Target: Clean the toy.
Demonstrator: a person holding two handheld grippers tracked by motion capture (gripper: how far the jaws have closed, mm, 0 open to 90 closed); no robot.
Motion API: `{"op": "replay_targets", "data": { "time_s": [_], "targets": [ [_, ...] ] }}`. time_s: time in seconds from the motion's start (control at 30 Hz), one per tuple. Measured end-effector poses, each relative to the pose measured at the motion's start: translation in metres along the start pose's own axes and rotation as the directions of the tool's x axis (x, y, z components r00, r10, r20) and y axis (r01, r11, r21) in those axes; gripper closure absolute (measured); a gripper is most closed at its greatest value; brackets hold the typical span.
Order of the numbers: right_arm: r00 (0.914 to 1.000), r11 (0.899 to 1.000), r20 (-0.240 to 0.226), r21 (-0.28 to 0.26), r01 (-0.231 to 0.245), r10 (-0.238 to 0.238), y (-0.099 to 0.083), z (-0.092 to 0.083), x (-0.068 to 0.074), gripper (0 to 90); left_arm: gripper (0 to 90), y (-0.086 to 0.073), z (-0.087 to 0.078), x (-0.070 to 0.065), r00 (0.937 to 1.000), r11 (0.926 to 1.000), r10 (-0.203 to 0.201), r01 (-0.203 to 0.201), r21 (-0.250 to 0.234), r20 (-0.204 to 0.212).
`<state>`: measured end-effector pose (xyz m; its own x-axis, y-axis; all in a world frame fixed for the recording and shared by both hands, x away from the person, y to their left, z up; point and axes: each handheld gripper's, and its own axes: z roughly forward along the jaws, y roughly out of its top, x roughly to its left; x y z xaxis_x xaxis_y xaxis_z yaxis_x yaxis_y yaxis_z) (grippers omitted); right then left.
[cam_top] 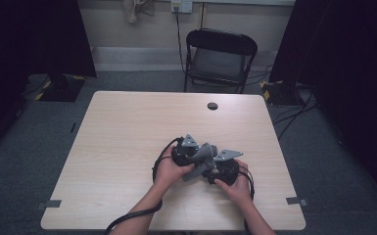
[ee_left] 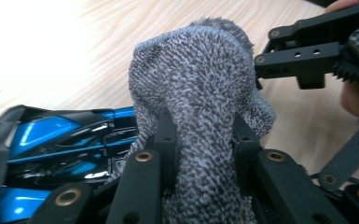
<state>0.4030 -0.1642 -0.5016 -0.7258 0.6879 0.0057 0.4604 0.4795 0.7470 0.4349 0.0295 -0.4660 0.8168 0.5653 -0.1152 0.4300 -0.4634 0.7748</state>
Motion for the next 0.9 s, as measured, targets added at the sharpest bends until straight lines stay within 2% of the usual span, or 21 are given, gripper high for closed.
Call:
{"op": "replay_targets", "data": {
  "time_s": [0.3,0.4,0.47,0.57,0.6,0.63,0.8,0.9],
  "targets": [
    [1.0,1.0,0.001,-0.001,0.0,0.0,0.0,0.0,0.0,27.0,70.8,0.006,-0.002,0.01,0.9996,0.9997,-0.025,0.025,0.0,-0.013],
    [1.0,1.0,0.001,-0.001,-0.001,0.001,0.0,0.0,0.0,27.0,70.8,0.008,-0.005,0.016,0.9991,0.9995,-0.032,0.032,0.001,-0.027],
    [1.0,1.0,0.001,-0.001,0.0,0.0,0.0,0.0,0.0,27.1,70.8,0.009,-0.008,0.023,0.9971,0.9991,-0.041,0.041,0.004,-0.064],
    [1.0,1.0,0.001,-0.001,-0.001,0.001,0.0,0.0,0.0,27.0,70.8,0.009,-0.009,0.03,0.9959,0.9987,-0.051,0.052,0.005,-0.074],
    [1.0,1.0,0.001,-0.001,0.0,0.0,0.0,0.0,0.0,27.0,70.8,0.007,-0.009,0.034,0.994,0.9971,-0.076,0.076,-0.003,-0.079],
    [1.0,1.0,0.001,-0.001,0.0,0.0,0.0,0.0,0.0,27.0,70.8,0.006,-0.009,0.036,0.9937,0.9965,-0.083,0.083,-0.01,-0.075],
    [1.0,1.0,0.001,-0.001,0.0,0.0,0.0,0.0,0.0,27.0,70.7,0.006,-0.008,0.038,0.9921,0.9958,-0.092,0.091,-0.01,-0.085],
    [1.0,1.0,0.001,-0.001,0.0,0.0,0.0,0.0,0.0,27.0,70.6,0.007,-0.009,0.042,0.9903,0.9961,-0.088,0.088,-0.003,-0.108]
  ]
}}
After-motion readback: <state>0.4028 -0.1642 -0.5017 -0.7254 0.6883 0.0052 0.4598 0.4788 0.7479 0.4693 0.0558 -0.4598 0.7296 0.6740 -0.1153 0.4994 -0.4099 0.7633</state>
